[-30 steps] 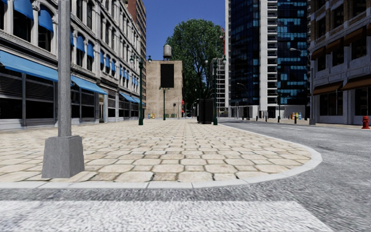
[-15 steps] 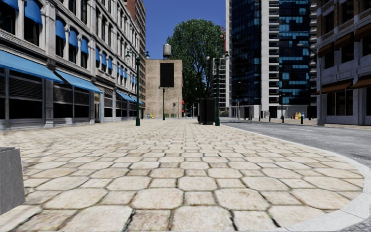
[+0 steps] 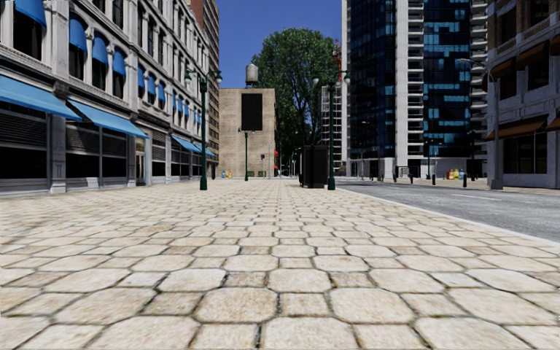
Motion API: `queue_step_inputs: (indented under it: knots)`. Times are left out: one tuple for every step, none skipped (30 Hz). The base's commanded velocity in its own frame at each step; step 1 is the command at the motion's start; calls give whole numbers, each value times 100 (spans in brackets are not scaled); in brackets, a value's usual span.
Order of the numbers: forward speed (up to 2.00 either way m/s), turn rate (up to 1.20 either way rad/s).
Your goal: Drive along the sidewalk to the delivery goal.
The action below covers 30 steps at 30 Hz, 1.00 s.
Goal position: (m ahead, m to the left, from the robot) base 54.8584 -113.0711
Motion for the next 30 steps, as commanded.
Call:
queue_step_inputs:
  knots:
    - [140,0]
    - [140,0]
    - [140,0]
    - [140,0]
    - [140,0]
    - [140,0]
    - [140,0]
    - [140,0]
    - [140,0]
    - [140,0]
    - [140,0]
    - [140,0]
    - [140,0]
    - [140,0]
    - [140,0]
    - [140,0]
    - [140,0]
    - [140,0]
    - [140,0]
    - [140,0]
    - [140,0]
    - [140,0]
    - [140,0]
    - [140,0]
    - [140,0]
    - [140,0]
    - [140,0]
    - [140,0]
    - [140,0]
    - [140,0]
